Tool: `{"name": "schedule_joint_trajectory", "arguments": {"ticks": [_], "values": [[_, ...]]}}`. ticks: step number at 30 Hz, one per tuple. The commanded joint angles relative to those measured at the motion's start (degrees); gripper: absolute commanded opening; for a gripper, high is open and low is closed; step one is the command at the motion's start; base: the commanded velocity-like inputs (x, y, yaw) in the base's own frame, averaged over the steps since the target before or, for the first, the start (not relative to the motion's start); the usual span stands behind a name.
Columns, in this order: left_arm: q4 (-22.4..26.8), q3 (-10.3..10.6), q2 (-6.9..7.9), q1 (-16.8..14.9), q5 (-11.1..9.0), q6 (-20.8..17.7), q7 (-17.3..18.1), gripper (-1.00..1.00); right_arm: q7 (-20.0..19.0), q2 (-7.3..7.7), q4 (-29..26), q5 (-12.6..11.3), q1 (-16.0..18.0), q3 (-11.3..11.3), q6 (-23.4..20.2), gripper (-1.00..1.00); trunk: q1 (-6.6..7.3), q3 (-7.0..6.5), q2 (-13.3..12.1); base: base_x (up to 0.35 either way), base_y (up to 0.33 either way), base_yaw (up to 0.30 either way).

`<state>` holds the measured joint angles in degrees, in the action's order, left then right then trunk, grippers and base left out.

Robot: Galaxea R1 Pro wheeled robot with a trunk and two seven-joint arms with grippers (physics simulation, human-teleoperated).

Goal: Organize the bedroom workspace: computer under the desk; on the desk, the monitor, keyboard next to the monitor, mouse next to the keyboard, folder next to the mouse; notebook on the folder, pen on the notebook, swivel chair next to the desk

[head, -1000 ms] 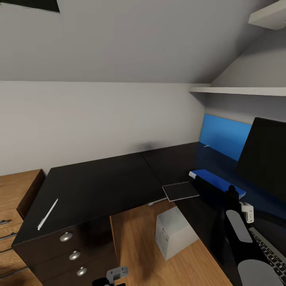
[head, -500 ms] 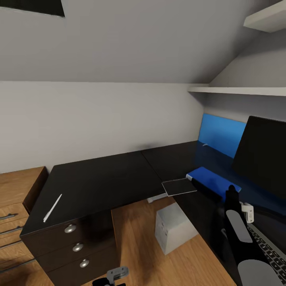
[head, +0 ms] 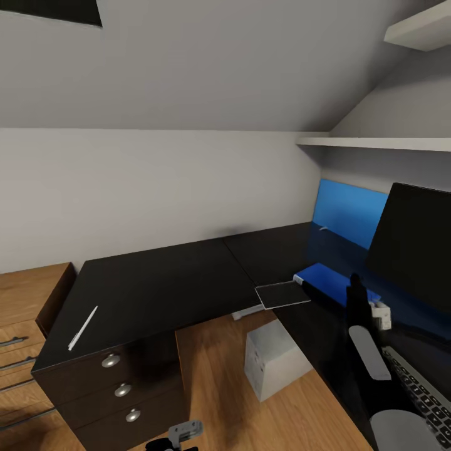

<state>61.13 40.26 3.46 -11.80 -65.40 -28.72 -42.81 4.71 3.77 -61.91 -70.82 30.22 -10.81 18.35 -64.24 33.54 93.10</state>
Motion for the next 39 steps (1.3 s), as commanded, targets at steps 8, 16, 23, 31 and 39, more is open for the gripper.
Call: {"name": "schedule_joint_trajectory", "arguments": {"ticks": [8,16,23,31,39], "values": [[0.09,0.19,0.05,-0.06,-0.18,-0.02,-0.44,1.0,-5.36,-2.64,0.15,3.71,-0.4,5.63,0.28,1.0,0.0,0.06,0.03,0.0,0.0,0.0],[0.07,0.15,0.07,-0.06,-0.1,0.07,-0.51,1.0,-6.6,-5.46,0.47,4.17,-1.31,8.03,0.36,1.0,0.0,-0.11,0.03,0.0,0.0,0.136],[-0.17,-0.06,0.15,-0.06,-0.08,0.67,-0.6,1.0,-6.51,-6.36,0.63,5.4,-2.58,13.55,0.44,1.0,0.0,-0.37,0.03,0.0,0.0,0.234],[-1.49,-0.18,0.21,-0.06,0.26,6.92,-0.61,1.0,-6.36,-6.7,0.2,6.33,-4.66,20.26,0.43,1.0,0.0,-0.39,0.03,0.0,0.0,0.129],[-13.59,0.13,0.25,-0.06,5.39,15.92,0.18,1.0,-6.82,-8.12,0.29,6.23,-5.92,22.24,0.77,1.0,0.0,-0.39,0.03,0.0,0.0,0.007]]}}
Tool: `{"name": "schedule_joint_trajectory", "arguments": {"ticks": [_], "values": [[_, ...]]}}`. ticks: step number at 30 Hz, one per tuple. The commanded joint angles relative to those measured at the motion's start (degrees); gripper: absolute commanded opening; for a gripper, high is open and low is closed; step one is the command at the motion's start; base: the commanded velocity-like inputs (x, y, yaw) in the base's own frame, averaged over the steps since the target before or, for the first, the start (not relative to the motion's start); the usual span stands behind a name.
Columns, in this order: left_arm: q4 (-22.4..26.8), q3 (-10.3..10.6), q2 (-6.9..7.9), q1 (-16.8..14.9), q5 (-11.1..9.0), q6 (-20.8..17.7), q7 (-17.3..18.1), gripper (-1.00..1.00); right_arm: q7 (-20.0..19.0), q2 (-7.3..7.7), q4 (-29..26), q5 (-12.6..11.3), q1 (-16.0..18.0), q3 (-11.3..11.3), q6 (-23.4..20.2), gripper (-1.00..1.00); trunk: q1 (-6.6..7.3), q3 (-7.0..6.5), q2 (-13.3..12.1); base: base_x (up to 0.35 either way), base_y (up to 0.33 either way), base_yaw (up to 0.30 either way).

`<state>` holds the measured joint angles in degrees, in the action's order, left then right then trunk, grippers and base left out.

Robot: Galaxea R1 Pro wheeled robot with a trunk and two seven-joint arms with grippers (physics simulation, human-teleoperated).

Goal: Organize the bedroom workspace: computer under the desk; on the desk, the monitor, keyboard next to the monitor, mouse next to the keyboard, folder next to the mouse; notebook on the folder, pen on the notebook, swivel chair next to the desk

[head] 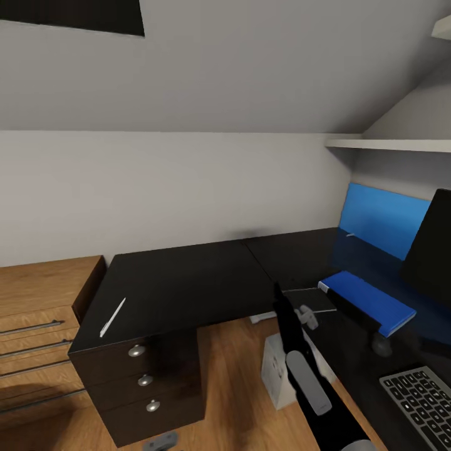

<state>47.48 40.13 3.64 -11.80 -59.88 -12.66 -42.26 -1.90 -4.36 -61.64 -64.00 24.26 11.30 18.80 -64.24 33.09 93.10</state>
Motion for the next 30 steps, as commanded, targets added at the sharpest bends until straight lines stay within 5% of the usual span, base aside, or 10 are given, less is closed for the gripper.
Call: {"name": "schedule_joint_trajectory", "arguments": {"ticks": [1,7,30], "values": [[-0.38,0.34,0.06,-0.07,0.59,0.75,0.1,1.0,-0.23,-0.05,0.02,-0.6,-0.09,0.12,0.34,1.0,0.0,0.06,0.03,0.0,0.0,0.0],[-1.36,0.45,0.05,-0.06,3.47,2.49,2.53,1.0,-0.28,0.01,0.03,-0.52,-0.34,0.1,0.27,1.0,0.0,0.06,0.03,0.0,0.0,0.0],[-4.66,0.56,-0.03,-0.07,3.89,2.79,2.71,1.0,-0.21,0.03,0.2,-0.58,-0.36,0.12,0.35,1.0,0.0,0.06,0.03,0.0,0.0,0.0]]}}
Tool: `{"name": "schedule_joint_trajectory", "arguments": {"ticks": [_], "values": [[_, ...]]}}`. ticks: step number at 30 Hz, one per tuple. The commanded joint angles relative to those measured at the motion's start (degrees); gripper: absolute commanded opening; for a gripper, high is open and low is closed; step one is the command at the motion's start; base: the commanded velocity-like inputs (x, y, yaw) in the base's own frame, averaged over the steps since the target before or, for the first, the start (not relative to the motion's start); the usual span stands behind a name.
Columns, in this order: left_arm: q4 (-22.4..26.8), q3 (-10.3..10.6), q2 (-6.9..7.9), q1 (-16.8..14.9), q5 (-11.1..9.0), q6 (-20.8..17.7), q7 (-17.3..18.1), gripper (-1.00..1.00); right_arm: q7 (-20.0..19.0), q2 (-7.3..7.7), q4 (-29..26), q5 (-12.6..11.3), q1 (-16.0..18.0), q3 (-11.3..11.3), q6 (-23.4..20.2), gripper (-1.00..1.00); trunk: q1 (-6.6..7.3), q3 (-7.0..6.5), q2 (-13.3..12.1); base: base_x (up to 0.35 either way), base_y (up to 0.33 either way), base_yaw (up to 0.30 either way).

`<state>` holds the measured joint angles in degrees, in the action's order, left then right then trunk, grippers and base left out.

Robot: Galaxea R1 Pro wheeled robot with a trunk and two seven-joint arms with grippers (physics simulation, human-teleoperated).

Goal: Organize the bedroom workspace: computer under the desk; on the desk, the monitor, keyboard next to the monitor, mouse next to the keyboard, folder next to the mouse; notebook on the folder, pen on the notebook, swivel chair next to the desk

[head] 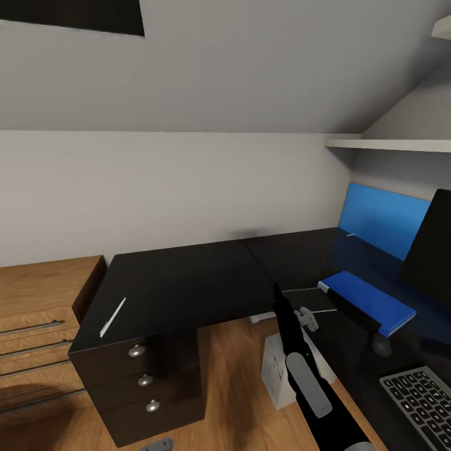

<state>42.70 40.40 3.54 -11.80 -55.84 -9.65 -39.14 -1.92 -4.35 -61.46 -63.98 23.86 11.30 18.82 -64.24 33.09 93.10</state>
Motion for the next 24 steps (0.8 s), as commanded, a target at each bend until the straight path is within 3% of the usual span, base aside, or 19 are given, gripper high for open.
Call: {"name": "schedule_joint_trajectory", "arguments": {"ticks": [1,5,24], "values": [[0.11,0.3,0.07,-0.06,-0.15,-0.21,-0.41,1.0,-0.2,0.01,0.02,-0.58,0.04,0.12,0.33,1.0,0.0,0.06,0.03,0.0,0.0,0.0],[0.1,0.38,0.06,-0.06,-0.26,2.22,-0.34,1.0,-0.28,0.29,-0.31,-0.65,-0.16,-0.05,0.44,1.0,0.0,0.06,0.03,0.0,0.0,0.0],[-1.29,0.51,-0.03,-0.05,-0.22,2.75,0.06,1.0,-0.35,-0.12,1.92,-0.55,-0.22,0.65,0.62,1.0,0.0,0.06,0.03,0.0,0.0,0.0]]}}
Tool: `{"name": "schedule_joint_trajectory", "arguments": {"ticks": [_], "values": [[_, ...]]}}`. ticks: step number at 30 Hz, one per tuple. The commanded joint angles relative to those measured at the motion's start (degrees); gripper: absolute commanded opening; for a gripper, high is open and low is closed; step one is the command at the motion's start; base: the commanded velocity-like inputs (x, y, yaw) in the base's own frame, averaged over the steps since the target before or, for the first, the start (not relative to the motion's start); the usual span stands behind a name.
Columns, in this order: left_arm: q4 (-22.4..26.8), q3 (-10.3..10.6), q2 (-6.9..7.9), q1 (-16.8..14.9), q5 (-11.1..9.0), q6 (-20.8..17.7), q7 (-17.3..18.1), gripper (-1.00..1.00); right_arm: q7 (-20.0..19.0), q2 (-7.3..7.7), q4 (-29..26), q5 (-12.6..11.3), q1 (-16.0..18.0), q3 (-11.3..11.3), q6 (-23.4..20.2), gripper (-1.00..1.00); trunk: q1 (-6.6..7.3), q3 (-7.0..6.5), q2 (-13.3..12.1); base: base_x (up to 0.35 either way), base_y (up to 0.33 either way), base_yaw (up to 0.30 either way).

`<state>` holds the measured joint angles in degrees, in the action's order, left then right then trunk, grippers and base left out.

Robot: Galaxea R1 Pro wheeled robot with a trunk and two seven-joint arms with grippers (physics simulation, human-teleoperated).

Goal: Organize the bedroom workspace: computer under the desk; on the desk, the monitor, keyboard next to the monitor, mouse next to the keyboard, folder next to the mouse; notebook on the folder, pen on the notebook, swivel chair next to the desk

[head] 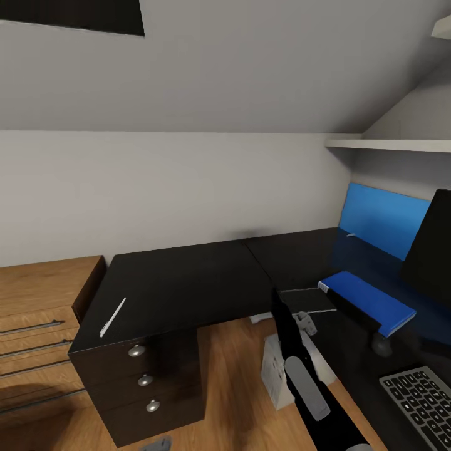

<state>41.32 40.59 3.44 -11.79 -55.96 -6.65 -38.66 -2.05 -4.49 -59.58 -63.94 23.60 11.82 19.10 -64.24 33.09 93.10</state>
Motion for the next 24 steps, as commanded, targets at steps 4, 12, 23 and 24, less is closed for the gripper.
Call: {"name": "schedule_joint_trajectory", "arguments": {"ticks": [4,12,23,24], "values": [[-1.13,0.32,0.0,-0.07,0.69,-0.22,-0.36,1.0,-0.18,0.03,1.13,0.02,0.05,2.06,0.42,1.0,0.0,0.06,0.03,0.0,0.0,0.0],[-1.96,0.13,0.13,-0.08,1.78,1.35,3.27,1.0,0.24,-0.1,8.33,11.07,0.05,11.84,3.02,1.0,0.0,0.06,0.03,0.0,0.0,0.0],[-6.06,0.02,0.01,-0.08,2.07,7.78,4.29,1.0,0.84,-0.09,41.8,19.77,0.04,14.49,21.15,1.0,0.0,0.06,0.03,0.0,0.0,0.0],[-6.08,0.02,0.0,-0.08,2.08,7.79,4.29,1.0,0.9,-0.12,44.52,20.47,0.02,14.96,20.98,1.0,0.0,0.06,0.03,0.0,0.0,0.0]]}}
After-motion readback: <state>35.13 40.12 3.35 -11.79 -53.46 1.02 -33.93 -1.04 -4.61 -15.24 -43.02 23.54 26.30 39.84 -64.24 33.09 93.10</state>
